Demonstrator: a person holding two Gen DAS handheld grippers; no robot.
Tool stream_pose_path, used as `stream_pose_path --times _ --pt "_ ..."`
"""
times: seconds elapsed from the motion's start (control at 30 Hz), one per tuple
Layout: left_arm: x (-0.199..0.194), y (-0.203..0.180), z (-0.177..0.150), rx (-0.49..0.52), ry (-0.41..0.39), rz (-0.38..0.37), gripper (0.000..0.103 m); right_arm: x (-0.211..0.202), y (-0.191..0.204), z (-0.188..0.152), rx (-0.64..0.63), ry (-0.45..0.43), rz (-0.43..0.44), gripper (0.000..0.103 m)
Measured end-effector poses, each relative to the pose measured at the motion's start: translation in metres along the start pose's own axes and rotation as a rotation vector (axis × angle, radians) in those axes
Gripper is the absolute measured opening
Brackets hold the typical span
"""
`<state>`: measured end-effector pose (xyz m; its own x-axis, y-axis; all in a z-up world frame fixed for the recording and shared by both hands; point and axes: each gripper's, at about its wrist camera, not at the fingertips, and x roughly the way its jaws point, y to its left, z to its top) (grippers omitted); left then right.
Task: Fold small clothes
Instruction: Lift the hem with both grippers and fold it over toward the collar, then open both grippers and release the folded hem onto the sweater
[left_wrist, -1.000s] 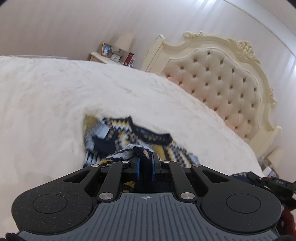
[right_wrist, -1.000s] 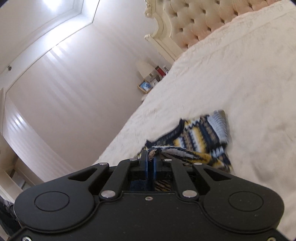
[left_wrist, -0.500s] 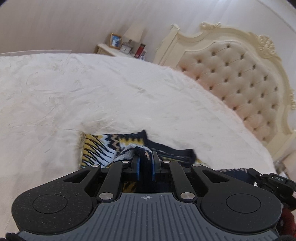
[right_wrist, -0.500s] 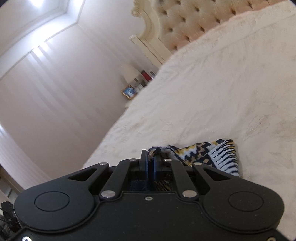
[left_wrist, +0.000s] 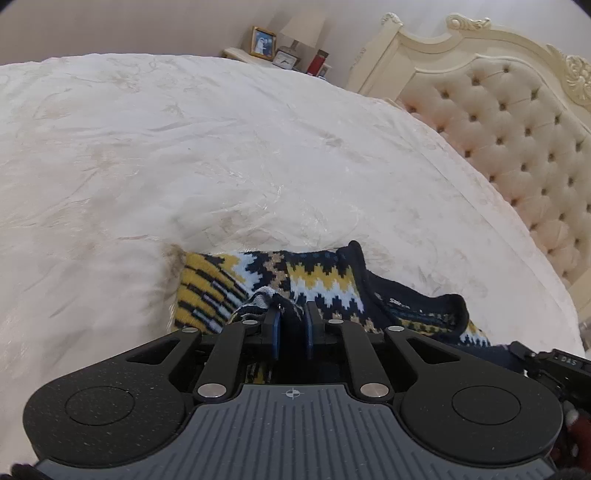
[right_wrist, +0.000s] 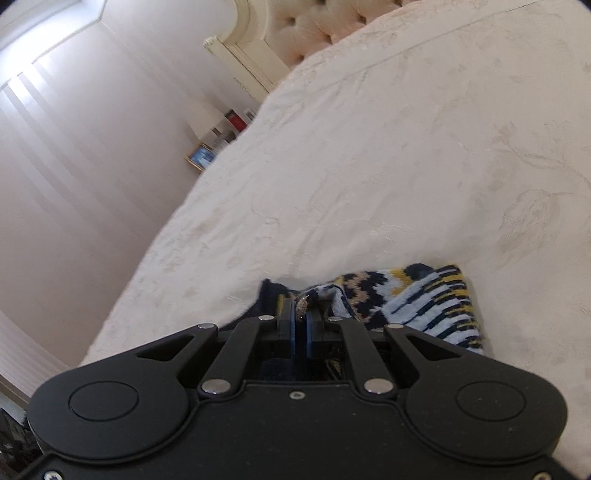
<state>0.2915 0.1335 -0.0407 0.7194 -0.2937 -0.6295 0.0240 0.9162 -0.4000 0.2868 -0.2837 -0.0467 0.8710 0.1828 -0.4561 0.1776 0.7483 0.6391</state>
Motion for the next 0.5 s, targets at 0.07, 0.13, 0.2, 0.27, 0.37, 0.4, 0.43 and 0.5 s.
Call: stream_pose_path --times 0.07,0.13,0.2,0.27,0.37,0.4,0.43,0.5 --pt "0.003 0.005 0.002 -0.012 0.007 -0.018 0.023 0.004 -0.003 -0.002 0.015 0.014 -0.013 0.015" --pt "0.000 0.010 0.004 -0.024 -0.011 -0.010 0.035 0.004 -0.006 -0.001 0.026 0.015 -0.002 0.016" --pt "-0.010 0.013 0.006 -0.019 -0.058 0.010 0.059 -0.001 -0.005 -0.001 0.013 0.012 0.005 0.025" --pt "-0.020 0.014 0.010 0.002 -0.089 0.022 0.071 -0.010 -0.002 -0.001 -0.015 -0.011 -0.004 0.057" --pt "-0.035 0.011 0.011 0.056 -0.100 0.042 0.075 -0.031 0.006 0.000 -0.065 -0.084 0.002 0.080" --pt "-0.040 0.009 0.010 0.082 -0.096 0.045 0.076 -0.035 0.009 0.001 -0.084 -0.091 0.000 0.080" --pt "-0.042 0.006 0.008 0.110 -0.090 0.049 0.076 -0.041 0.012 -0.001 -0.111 -0.094 -0.005 0.080" --pt "-0.047 -0.003 0.001 0.186 -0.070 0.069 0.076 -0.049 0.022 -0.007 -0.192 -0.082 -0.020 0.080"
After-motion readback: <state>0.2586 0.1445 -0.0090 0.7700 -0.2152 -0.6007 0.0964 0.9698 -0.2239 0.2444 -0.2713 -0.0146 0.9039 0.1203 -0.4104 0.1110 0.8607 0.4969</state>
